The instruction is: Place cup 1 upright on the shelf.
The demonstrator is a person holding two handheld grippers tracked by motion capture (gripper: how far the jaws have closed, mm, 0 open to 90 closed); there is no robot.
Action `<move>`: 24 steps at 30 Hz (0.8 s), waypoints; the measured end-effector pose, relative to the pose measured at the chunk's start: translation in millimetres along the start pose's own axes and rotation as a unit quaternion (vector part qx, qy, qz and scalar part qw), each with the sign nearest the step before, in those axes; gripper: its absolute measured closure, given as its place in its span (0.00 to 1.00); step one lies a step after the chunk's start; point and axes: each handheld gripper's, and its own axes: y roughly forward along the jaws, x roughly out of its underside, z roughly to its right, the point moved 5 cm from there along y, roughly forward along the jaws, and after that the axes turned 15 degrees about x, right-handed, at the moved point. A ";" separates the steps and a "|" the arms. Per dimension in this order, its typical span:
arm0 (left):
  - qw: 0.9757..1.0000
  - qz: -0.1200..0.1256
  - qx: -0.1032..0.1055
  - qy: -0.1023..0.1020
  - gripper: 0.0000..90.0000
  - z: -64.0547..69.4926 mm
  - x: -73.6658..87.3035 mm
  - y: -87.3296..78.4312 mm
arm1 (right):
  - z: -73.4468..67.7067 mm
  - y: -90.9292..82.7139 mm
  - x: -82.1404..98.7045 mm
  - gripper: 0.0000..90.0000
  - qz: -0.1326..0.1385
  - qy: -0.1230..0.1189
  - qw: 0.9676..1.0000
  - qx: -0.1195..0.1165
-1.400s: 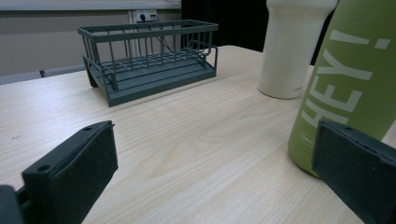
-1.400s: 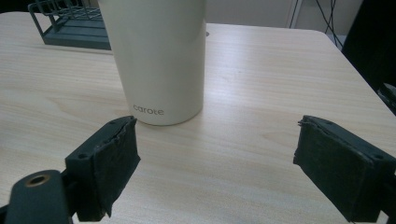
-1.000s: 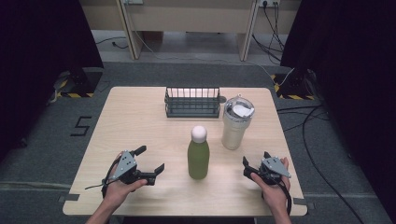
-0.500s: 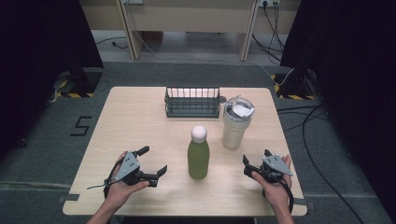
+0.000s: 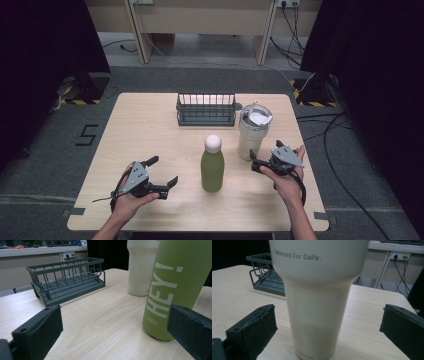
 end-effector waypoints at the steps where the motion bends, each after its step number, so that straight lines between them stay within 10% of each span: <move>1: 1.000 0.000 0.000 0.000 0.00 0.0 0.0 0.0 | 0.0 0.0 0.0 0.00 0.000 0.000 1.000 0.000; 24: 1.000 -0.002 -0.002 0.000 0.00 -4.0 2.3 -1.0 | -23.4 57.5 -10.6 0.06 -0.001 0.006 1.000 -0.013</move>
